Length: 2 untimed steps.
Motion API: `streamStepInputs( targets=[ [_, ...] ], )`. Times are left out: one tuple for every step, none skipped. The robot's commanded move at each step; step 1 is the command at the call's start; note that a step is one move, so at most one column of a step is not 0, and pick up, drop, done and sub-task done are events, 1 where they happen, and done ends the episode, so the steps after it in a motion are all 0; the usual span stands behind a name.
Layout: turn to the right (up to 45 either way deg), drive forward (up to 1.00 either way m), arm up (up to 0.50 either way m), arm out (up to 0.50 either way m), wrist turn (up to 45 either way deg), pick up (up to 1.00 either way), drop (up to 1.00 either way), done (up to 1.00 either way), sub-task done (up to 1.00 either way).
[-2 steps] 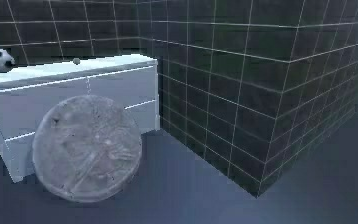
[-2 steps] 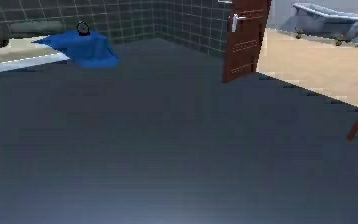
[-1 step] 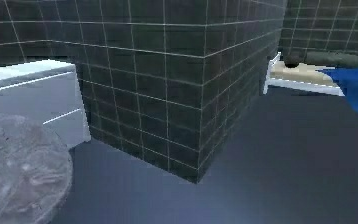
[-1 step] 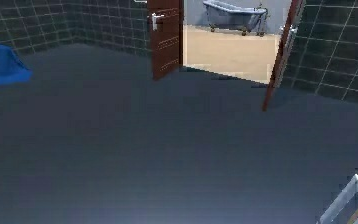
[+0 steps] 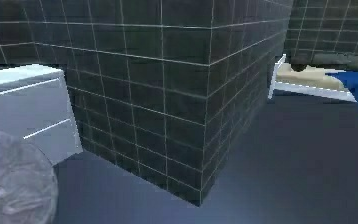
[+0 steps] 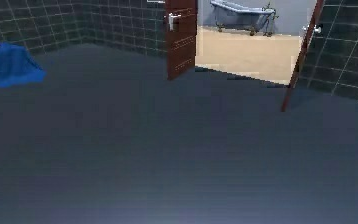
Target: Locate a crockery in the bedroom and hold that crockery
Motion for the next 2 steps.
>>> streamStepInputs(
  targets=[
    [45.0, 0.0, 0.0, 0.0, 0.0, 0.0, 0.0, 0.0, 0.0],
    [30.0, 0.0, 0.0, 0.0, 0.0, 0.0, 0.0, 0.0, 0.0]
  ],
)
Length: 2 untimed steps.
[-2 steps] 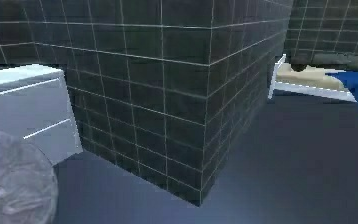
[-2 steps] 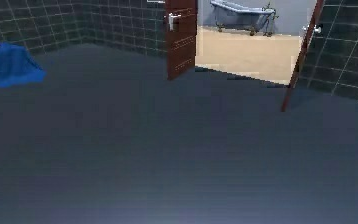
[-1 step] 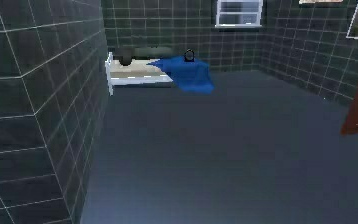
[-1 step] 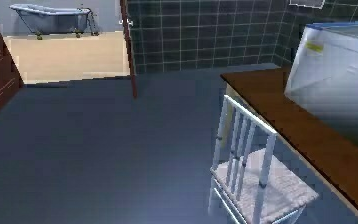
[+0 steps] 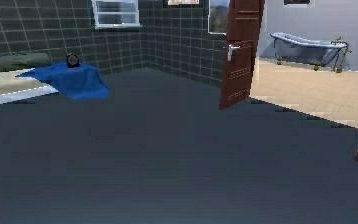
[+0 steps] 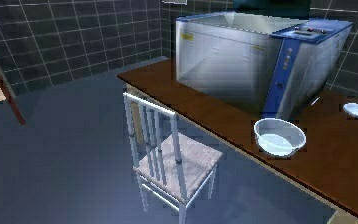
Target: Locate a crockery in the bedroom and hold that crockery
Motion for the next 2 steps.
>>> streamStepInputs(
  targets=[
    [0.0, 0.1, 0.0, 0.0, 0.0, 0.0, 0.0, 0.0, 0.0],
    [33.0, 0.0, 0.0, 0.0, 0.0, 0.0, 0.0, 0.0, 0.0]
  ],
)
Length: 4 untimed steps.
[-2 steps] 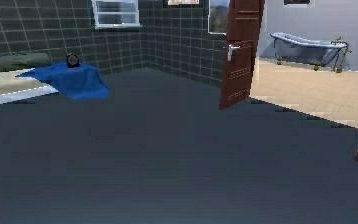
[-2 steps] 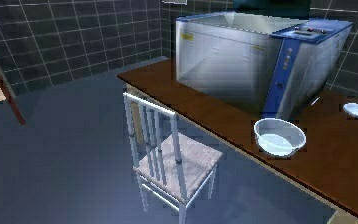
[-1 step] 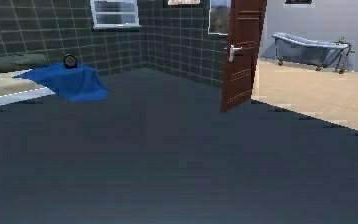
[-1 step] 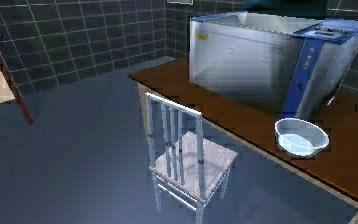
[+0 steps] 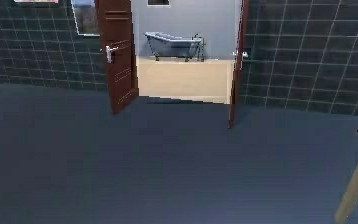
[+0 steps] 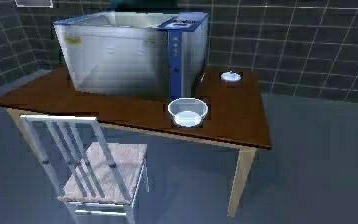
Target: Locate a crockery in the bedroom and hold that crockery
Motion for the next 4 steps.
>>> streamStepInputs(
  targets=[
    [45.0, 0.0, 0.0, 0.0, 0.0, 0.0, 0.0, 0.0, 0.0],
    [42.0, 0.0, 0.0, 0.0, 0.0, 0.0, 0.0, 0.0, 0.0],
    [0.0, 0.55, 0.0, 0.0, 0.0, 0.0, 0.0, 0.0, 0.0],
    [-45.0, 0.0, 0.0, 0.0, 0.0, 0.0, 0.0, 0.0, 0.0]
  ],
)
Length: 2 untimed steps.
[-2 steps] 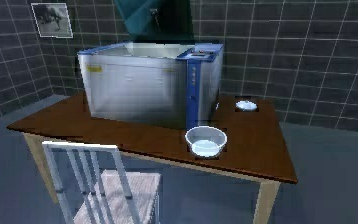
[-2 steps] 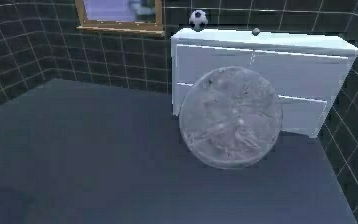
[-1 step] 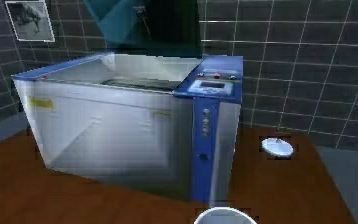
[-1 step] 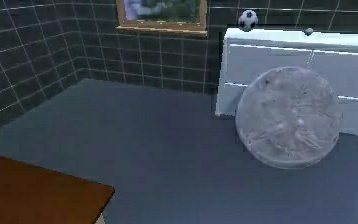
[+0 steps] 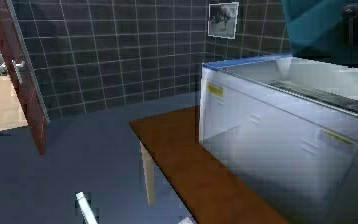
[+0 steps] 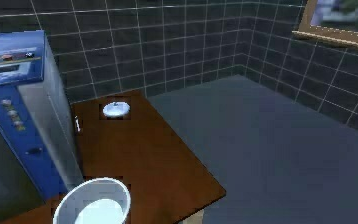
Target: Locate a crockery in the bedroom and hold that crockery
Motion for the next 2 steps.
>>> streamStepInputs(
  targets=[
    [-21.0, 0.0, 0.0, 0.0, 0.0, 0.0, 0.0, 0.0, 0.0],
    [0.0, 0.0, 0.5, 0.0, 0.0, 0.0, 0.0, 0.0, 0.0]
  ],
)
